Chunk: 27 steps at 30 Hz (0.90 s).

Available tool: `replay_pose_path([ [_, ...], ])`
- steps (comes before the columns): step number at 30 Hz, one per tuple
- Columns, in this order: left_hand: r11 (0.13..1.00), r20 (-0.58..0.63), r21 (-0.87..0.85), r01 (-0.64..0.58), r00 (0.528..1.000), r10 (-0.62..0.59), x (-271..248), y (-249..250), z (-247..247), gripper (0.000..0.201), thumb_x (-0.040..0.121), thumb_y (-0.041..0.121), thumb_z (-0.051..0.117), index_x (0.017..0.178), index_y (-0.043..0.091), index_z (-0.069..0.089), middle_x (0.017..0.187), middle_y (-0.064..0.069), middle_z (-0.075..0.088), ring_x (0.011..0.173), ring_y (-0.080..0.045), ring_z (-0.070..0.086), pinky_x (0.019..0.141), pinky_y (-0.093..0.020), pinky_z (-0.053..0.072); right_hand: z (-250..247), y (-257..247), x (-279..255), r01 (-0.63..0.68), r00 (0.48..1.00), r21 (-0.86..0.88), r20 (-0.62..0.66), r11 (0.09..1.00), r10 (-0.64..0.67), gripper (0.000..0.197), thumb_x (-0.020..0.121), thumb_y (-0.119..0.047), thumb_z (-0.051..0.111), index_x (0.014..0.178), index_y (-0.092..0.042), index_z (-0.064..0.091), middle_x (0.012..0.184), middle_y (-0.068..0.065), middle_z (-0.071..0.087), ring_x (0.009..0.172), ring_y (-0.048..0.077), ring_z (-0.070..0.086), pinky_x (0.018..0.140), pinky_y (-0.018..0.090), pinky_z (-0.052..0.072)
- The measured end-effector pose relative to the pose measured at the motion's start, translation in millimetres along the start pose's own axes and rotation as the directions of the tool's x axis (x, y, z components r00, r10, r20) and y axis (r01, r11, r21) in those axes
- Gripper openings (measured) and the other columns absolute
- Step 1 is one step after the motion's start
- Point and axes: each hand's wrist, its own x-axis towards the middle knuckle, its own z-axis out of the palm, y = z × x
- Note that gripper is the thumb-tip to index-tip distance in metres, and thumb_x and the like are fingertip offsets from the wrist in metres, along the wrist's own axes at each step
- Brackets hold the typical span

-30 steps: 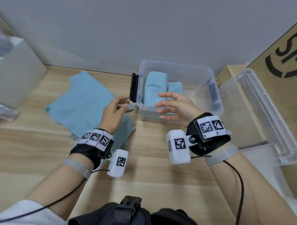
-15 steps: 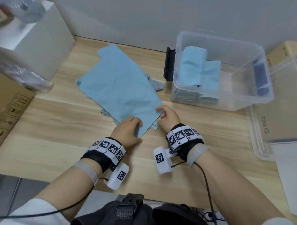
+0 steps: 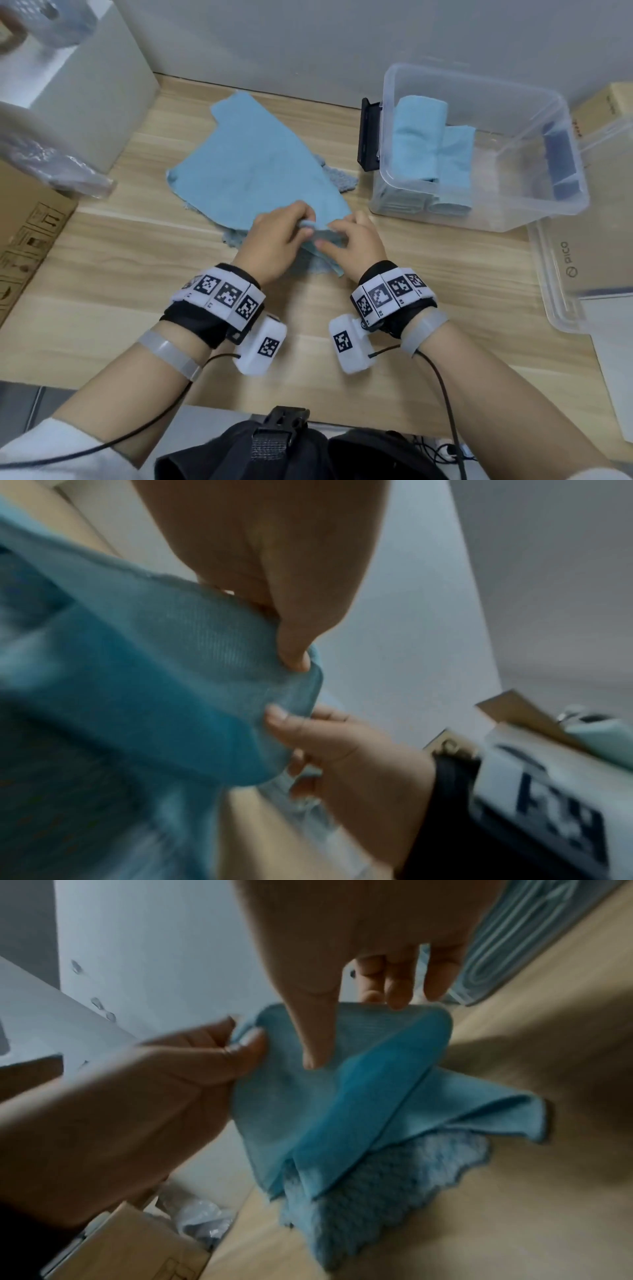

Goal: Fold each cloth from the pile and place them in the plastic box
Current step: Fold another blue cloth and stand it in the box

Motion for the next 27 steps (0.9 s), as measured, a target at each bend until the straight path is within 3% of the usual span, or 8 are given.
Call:
replay_pose_path([
  [4,0.936,-0.014,-0.350,-0.042,0.999,0.040,20,39,-38,0.015,0.084,0.016,0.049,0.083,0.030,0.045,0.073,0.015,0.048,0.069,-0.005,0.042,0.065,-0.020,0.035,-25,-14,3,-0.009,0.985,-0.033,-0.174,0.999,0.004,0.020,0.078,-0.028,0.066,0.096,-0.019,0.067,0.096,0.002,0.049,0.104,0.025,0.045,0.090,0.036,0.036],
  [6,0.877,-0.054,-0.471,-0.090,0.996,0.073,23,60,-53,0.014,0.084,0.015,0.047,0.083,0.029,0.045,0.071,0.013,0.046,0.064,0.000,0.040,0.062,-0.016,0.034,-38,-16,2,-0.047,0.971,-0.003,-0.235,0.999,0.045,0.005,0.077,-0.025,0.065,0.078,-0.026,0.060,0.087,-0.011,0.049,0.100,0.020,0.043,0.087,0.034,0.032],
  [9,0.759,-0.145,-0.615,-0.214,0.977,0.158,21,92,-69,0.014,0.086,0.008,0.045,0.083,0.021,0.044,0.070,0.013,0.045,0.062,0.000,0.040,0.060,-0.014,0.035,-57,-16,1,-0.037,0.949,0.139,-0.304,0.990,0.078,0.030,0.075,-0.012,0.060,0.060,-0.029,0.041,0.072,-0.017,0.045,0.088,0.019,0.048,0.083,0.034,0.038],
  [11,0.678,-0.217,-0.677,-0.285,0.958,0.185,18,111,-78,0.015,0.089,0.003,0.041,0.084,0.017,0.042,0.072,0.008,0.044,0.062,0.001,0.041,0.060,-0.013,0.036,-71,-16,-2,-0.027,0.933,0.249,-0.342,0.968,0.114,0.033,0.077,-0.003,0.055,0.062,-0.028,0.039,0.067,-0.015,0.045,0.071,0.011,0.047,0.071,0.021,0.038],
  [15,0.537,-0.327,-0.758,-0.371,0.928,0.179,14,140,-95,0.010,0.091,0.007,0.041,0.086,0.016,0.041,0.069,0.011,0.048,0.063,-0.005,0.044,0.061,-0.018,0.038,-98,-10,-14,0.022,0.897,0.383,-0.415,0.923,0.151,0.026,0.082,-0.006,0.056,0.069,-0.025,0.044,0.064,-0.011,0.047,0.057,0.000,0.043,0.060,0.017,0.035],
  [19,0.465,-0.425,-0.756,-0.461,0.886,0.187,12,161,-103,0.013,0.094,0.007,0.037,0.085,0.016,0.040,0.065,0.017,0.052,0.060,-0.001,0.046,0.061,-0.016,0.041,-131,-2,-37,0.032,0.877,0.275,-0.469,0.961,0.105,0.012,0.088,-0.009,0.053,0.097,-0.011,0.062,0.086,-0.003,0.058,0.079,0.010,0.050,0.057,0.007,0.035],
  [24,0.471,-0.499,-0.740,-0.480,0.862,0.095,7,164,-96,0.011,0.095,0.012,0.039,0.086,0.018,0.041,0.067,0.016,0.054,0.063,-0.002,0.048,0.063,-0.017,0.042,-182,5,-68,0.147,0.729,0.273,-0.680,0.951,0.082,0.018,0.094,-0.017,0.046,0.093,-0.008,0.062,0.074,-0.005,0.052,0.077,0.012,0.046,0.057,0.010,0.034],
  [27,0.500,-0.531,-0.728,-0.470,0.847,0.023,2,158,-89,0.009,0.093,0.015,0.043,0.086,0.021,0.043,0.069,0.016,0.054,0.066,-0.003,0.048,0.066,-0.018,0.040,-209,4,-86,0.238,0.638,0.324,-0.763,0.915,0.104,0.026,0.091,-0.027,0.053,0.067,-0.019,0.052,0.063,-0.006,0.045,0.056,-0.004,0.038,0.055,0.012,0.032],
])
